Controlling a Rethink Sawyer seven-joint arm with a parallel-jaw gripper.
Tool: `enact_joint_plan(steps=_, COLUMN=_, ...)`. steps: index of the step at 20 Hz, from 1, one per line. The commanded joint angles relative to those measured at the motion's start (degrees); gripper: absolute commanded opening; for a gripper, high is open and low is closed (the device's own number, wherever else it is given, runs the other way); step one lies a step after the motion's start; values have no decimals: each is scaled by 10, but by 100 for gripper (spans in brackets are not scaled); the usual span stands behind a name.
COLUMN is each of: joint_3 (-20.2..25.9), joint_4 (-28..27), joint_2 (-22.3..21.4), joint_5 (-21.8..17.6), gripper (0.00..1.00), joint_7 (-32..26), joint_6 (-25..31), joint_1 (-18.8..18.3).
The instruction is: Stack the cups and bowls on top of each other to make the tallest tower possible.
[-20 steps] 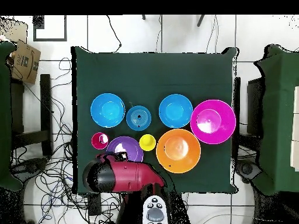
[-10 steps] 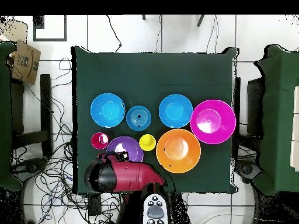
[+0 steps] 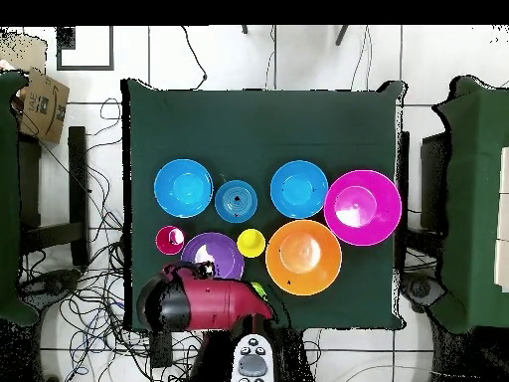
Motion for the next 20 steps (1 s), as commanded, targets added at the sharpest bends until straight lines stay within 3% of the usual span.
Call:
enact_joint_plan(steps=1, joint_3=9, joint_4=-8, joint_2=38, joint_5=9, gripper=100, joint_7=121, joint_6=-55, joint_1=29)
enact_joint_plan(steps=9, joint_3=2, joint_4=-27, joint_2=41, joint_5=1, gripper=100, joint_7=129, joint_6=-41, joint_1=34)
enact_joint_plan(steps=20, joint_3=19, joint_4=-26, joint_2=83, joint_5=-24, gripper=100, joint_7=128, joint_6=-99, joint_1=-1)
